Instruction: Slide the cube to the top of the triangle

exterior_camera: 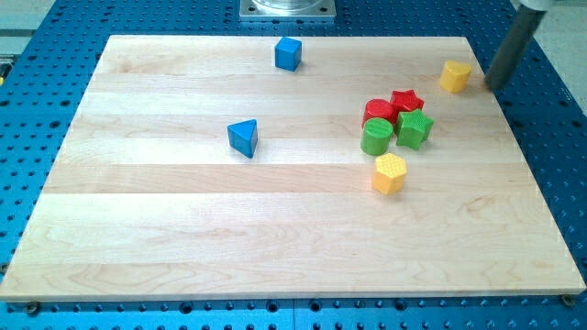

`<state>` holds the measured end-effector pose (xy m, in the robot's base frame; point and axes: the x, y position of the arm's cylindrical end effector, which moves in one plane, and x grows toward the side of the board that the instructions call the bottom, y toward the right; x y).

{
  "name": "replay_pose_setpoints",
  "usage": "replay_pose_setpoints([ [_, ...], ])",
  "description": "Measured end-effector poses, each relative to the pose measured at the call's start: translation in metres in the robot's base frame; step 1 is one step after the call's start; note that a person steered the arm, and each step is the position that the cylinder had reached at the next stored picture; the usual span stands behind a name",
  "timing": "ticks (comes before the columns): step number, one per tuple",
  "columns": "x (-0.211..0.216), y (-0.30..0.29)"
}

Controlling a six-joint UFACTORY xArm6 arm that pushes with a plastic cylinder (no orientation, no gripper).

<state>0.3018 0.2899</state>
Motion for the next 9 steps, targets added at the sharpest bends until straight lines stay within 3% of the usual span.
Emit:
replay_pose_setpoints([
  [2,-0.085,-0.250],
  [3,-0.104,-0.224],
  [4,-0.098,-0.251],
  [5,0.000,-0.353],
  [6,0.016,-0.365],
  [7,-0.010,-0.394],
  [8,0.047,-0.446],
  [9,0.062,-0.383],
])
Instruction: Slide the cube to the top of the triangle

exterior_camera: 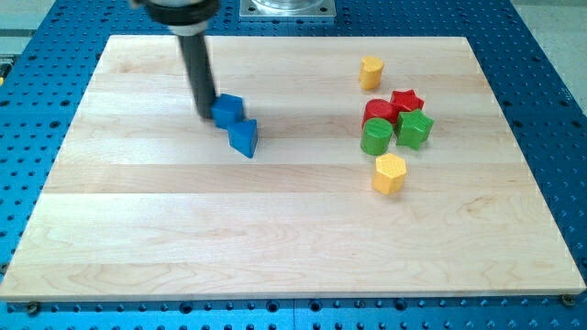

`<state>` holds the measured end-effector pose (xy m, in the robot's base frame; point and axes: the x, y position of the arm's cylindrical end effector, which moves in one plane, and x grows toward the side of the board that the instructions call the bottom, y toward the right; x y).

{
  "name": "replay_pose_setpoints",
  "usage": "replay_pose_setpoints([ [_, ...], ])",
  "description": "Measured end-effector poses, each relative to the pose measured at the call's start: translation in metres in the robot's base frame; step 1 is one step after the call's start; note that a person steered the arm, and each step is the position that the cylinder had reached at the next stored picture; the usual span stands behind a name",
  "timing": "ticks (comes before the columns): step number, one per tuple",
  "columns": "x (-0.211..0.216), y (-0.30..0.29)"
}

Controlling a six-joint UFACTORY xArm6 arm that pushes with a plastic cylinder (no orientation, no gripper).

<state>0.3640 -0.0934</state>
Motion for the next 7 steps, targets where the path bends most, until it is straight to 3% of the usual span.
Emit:
replay_pose_setpoints([
  [2,-0.036,0.037],
  [3,-0.034,0.078],
  [4,-0.008,0.084],
  [5,0.002,0.046],
  [6,-0.009,0.026],
  [7,-0.073,0.074],
])
